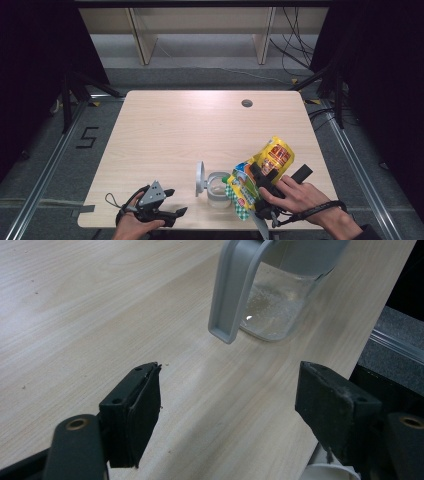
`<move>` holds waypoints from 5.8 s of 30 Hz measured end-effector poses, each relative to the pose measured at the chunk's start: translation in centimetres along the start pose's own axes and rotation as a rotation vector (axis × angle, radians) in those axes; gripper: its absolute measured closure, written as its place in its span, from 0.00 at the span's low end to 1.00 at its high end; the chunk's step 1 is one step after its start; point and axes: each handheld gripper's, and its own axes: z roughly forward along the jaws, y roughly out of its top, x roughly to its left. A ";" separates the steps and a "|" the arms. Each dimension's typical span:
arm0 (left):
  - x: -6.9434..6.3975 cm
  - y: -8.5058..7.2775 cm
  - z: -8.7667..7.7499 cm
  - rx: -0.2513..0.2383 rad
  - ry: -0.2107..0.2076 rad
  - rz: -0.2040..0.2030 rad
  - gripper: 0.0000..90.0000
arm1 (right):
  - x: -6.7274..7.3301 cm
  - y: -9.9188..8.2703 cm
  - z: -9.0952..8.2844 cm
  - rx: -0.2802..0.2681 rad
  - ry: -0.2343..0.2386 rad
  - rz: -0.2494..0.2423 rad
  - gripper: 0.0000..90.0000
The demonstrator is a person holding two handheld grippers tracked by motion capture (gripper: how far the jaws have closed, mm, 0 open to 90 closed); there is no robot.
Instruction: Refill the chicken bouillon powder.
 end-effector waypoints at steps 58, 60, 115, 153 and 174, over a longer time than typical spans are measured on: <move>-0.2 0.1 -0.1 0.000 -0.001 -0.009 0.29 | -0.5 0.1 -0.1 -0.010 -0.005 -0.071 0.64; -0.1 0.1 -0.1 0.000 -0.001 -0.009 0.29 | -0.5 0.1 -0.1 -0.011 -0.005 -0.071 0.64; -0.1 0.1 -0.2 0.002 0.005 0.001 0.29 | -0.5 -0.3 -0.5 0.004 -0.005 -0.058 0.66; -0.1 0.1 -0.2 0.002 0.006 0.000 0.29 | -0.4 -0.6 -0.5 0.006 0.000 -0.079 0.68; -0.1 0.1 -0.2 0.001 0.005 0.000 0.29 | -0.6 -0.6 -0.6 0.007 -0.008 -0.094 0.70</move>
